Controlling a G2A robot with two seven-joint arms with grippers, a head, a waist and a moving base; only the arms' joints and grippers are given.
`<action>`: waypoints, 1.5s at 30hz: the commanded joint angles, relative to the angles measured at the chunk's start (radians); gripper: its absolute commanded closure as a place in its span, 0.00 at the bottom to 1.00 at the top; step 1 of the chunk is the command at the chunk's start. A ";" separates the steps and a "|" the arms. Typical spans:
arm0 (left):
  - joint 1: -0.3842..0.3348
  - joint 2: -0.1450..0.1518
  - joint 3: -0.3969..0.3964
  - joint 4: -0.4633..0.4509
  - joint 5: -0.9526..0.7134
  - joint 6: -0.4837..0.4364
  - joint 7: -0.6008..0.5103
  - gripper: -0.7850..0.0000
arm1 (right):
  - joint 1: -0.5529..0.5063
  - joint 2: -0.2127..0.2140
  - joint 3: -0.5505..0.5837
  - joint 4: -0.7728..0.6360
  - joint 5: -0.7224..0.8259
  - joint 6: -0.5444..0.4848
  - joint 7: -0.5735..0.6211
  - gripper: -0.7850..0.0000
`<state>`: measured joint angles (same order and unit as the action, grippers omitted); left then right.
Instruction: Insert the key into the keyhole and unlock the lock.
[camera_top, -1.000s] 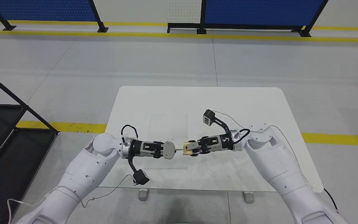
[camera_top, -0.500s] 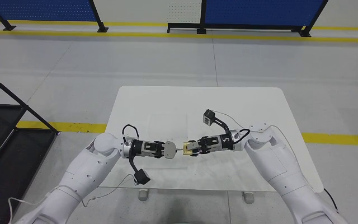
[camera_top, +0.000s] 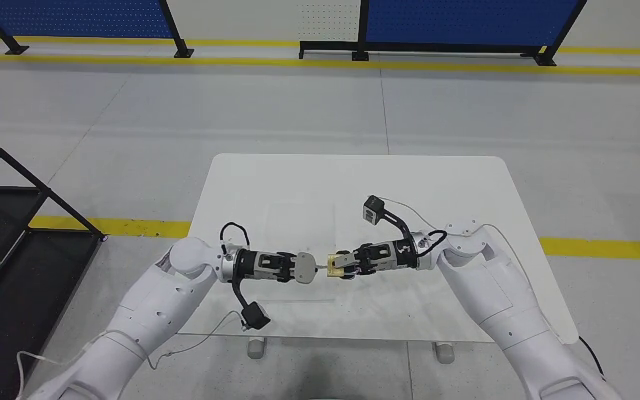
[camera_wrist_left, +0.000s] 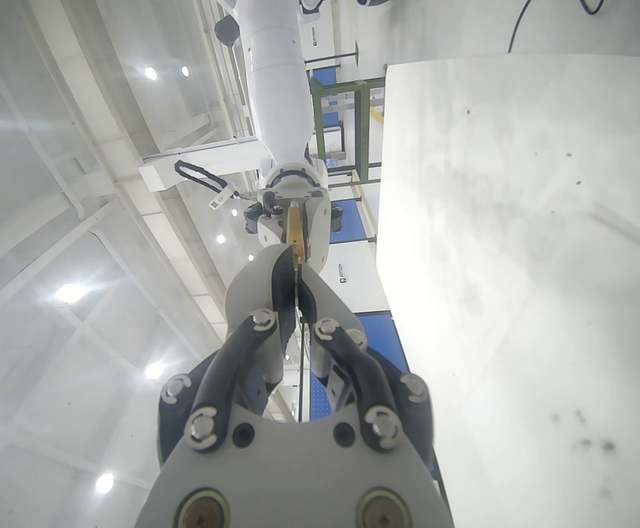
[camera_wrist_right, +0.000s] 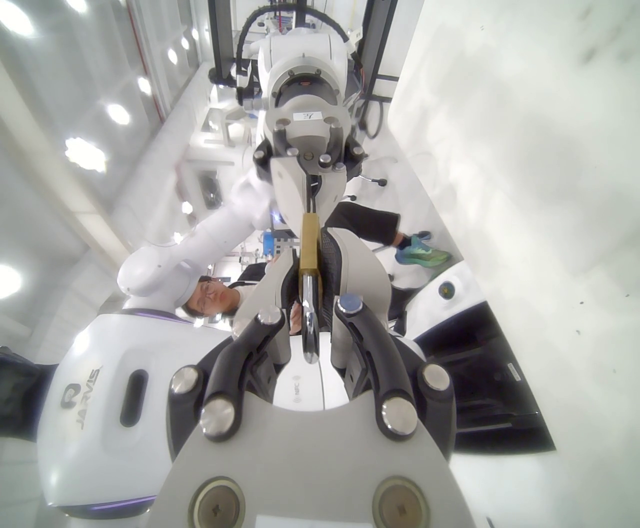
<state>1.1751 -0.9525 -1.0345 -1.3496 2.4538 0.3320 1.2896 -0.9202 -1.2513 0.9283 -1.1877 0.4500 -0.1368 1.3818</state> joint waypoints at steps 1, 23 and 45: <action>0.000 0.000 0.001 0.000 0.001 0.000 0.000 1.00 | 0.000 0.000 0.000 0.000 0.000 0.000 0.000 1.00; -0.005 -0.005 0.016 -0.007 0.003 0.007 -0.024 1.00 | 0.000 0.000 0.000 0.000 0.000 0.000 0.000 1.00; -0.020 -0.014 0.034 -0.001 -0.005 0.007 -0.039 1.00 | 0.000 0.000 0.000 0.000 0.000 0.000 0.000 1.00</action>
<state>1.1554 -0.9657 -1.0013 -1.3508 2.4506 0.3401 1.2498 -0.9202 -1.2513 0.9283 -1.1877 0.4501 -0.1368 1.3818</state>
